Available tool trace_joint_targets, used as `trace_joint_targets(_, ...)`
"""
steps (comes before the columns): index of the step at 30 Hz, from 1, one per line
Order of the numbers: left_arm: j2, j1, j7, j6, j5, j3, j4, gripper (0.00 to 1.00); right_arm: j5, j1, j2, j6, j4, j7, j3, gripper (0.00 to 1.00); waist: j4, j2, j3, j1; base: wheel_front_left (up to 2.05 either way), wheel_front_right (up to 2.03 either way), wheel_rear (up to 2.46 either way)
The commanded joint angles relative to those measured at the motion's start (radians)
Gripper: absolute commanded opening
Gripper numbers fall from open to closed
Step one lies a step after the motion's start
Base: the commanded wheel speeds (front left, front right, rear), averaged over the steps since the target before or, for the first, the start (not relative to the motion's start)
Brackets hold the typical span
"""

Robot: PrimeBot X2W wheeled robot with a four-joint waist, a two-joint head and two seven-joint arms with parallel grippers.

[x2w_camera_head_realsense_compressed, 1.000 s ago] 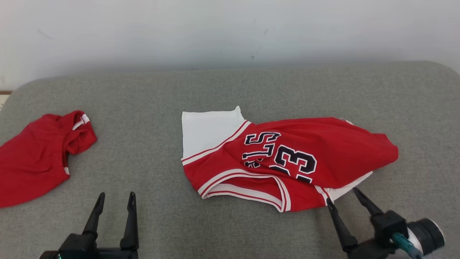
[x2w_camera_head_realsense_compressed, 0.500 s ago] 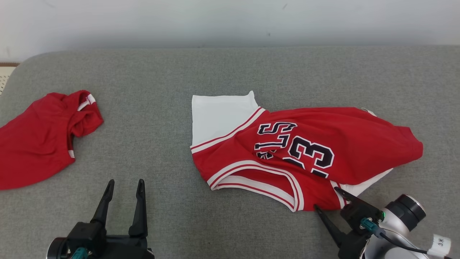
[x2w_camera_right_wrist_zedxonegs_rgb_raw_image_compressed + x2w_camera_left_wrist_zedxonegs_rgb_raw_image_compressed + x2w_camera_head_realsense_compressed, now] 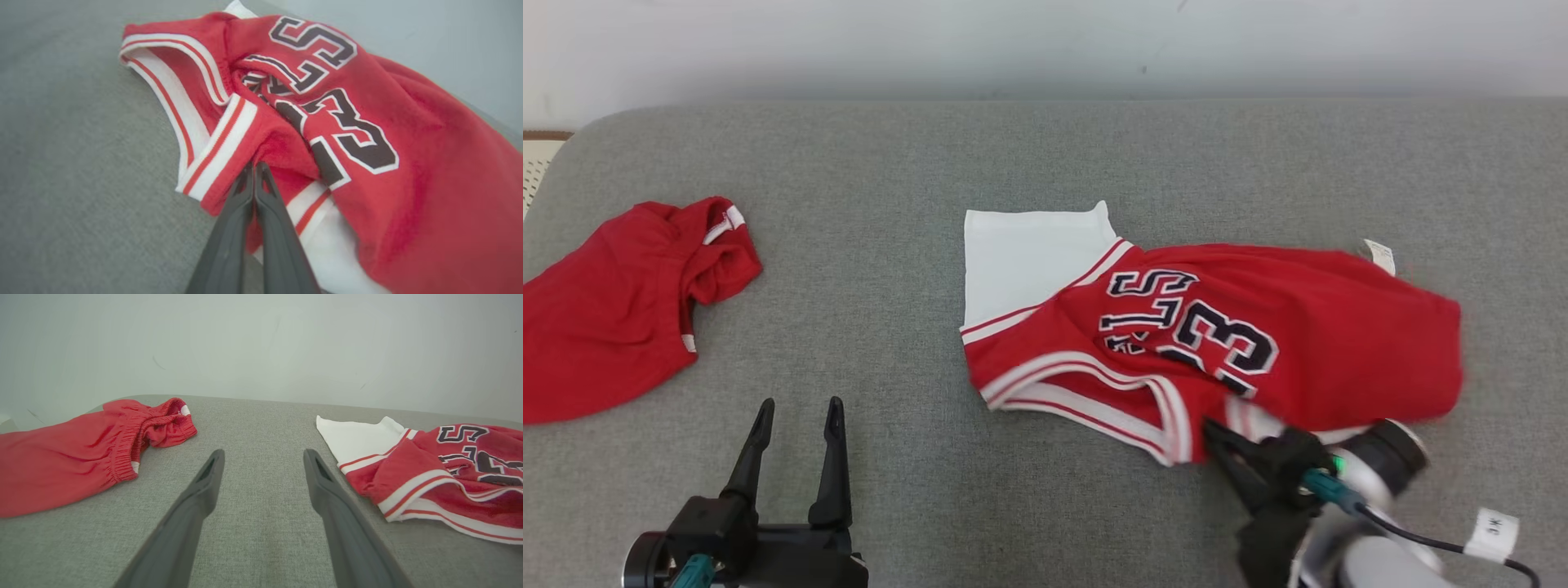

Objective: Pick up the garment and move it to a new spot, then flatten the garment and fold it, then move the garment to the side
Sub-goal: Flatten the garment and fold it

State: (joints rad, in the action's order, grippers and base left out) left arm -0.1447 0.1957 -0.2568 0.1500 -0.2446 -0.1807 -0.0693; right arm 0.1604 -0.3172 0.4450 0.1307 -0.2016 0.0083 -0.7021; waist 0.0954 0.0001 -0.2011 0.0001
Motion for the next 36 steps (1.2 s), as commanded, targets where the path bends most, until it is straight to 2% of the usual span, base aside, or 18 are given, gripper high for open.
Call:
trace_joint_targets(1, -0.004, 0.007, -0.007, -0.002, 0.004, 0.004, -0.004, 1.00, 0.011, -0.031, -0.026, 0.000, 0.028, -0.010, -0.024, 0.00, -0.004, -0.0001, -0.002, -0.0001, 0.00, 0.00, 0.00)
trace_joint_targets(5, -0.003, 0.011, -0.008, -0.003, 0.005, 0.002, -0.007, 1.00, 0.043, -0.097, -0.096, 0.000, 0.078, -0.020, -0.109, 0.00, -0.007, -0.0001, -0.002, -0.0001, 0.00, 0.00, 0.00)
trace_joint_targets(11, 0.001, 0.022, -0.009, -0.009, 0.003, -0.011, -0.018, 1.00, 0.112, -0.234, -0.211, 0.000, 0.049, -0.033, -0.271, 0.00, 0.010, -0.0001, 0.007, -0.0001, 0.00, 0.00, 0.00)
trace_joint_targets(15, 0.003, 0.024, -0.009, -0.014, 0.000, -0.018, -0.027, 1.00, 0.184, -0.332, -0.305, 0.000, -0.039, -0.066, -0.358, 0.00, 0.025, -0.0001, 0.013, -0.0001, 0.00, 0.00, 0.00)
trace_joint_targets(20, 0.015, 0.033, -0.010, -0.022, 0.000, -0.041, -0.042, 1.00, 0.273, -0.458, -0.375, 0.000, -0.224, -0.130, -0.434, 0.00, 0.058, -0.0001, 0.016, -0.0001, 0.00, 0.00, 0.00)
trace_joint_targets(24, 0.027, 0.047, -0.008, -0.029, -0.001, -0.063, -0.057, 1.00, 0.357, -0.529, -0.393, 0.000, -0.364, -0.178, -0.499, 0.00, 0.090, -0.0001, 0.014, -0.0001, 0.00, 0.00, 0.00)
trace_joint_targets(27, 0.035, 0.057, -0.008, -0.032, -0.002, -0.074, -0.065, 1.00, 0.406, -0.556, -0.395, 0.000, -0.392, -0.197, -0.530, 0.00, 0.105, -0.0001, 0.011, -0.0001, 0.00, 0.00, 0.00)
trace_joint_targets(28, 0.037, 0.059, -0.008, -0.033, -0.002, -0.077, -0.070, 1.00, 0.436, -0.561, -0.395, 0.000, -0.400, -0.203, -0.539, 0.17, 0.110, -0.0001, 0.011, -0.0001, 0.00, 0.00, 0.00)
trace_joint_targets(29, 0.037, 0.062, -0.008, -0.035, -0.004, -0.080, -0.074, 1.00, 0.457, -0.569, -0.395, 0.000, -0.407, -0.208, -0.548, 0.52, 0.112, -0.0001, 0.009, -0.0001, 0.00, 0.00, 0.00)
trace_joint_targets(30, 0.039, 0.064, -0.009, -0.037, -0.005, -0.083, -0.077, 1.00, 0.480, -0.579, -0.395, 0.000, -0.411, -0.219, -0.553, 1.00, 0.114, -0.0001, 0.008, -0.0001, 0.00, 0.00, 0.00)
trace_joint_targets(36, 0.042, 0.068, -0.009, -0.036, -0.003, -0.087, -0.088, 1.00, 0.588, -0.603, -0.395, 0.000, -0.424, -0.247, -0.573, 1.00, 0.106, -0.0001, 0.009, -0.0001, 0.00, 0.00, 0.00)
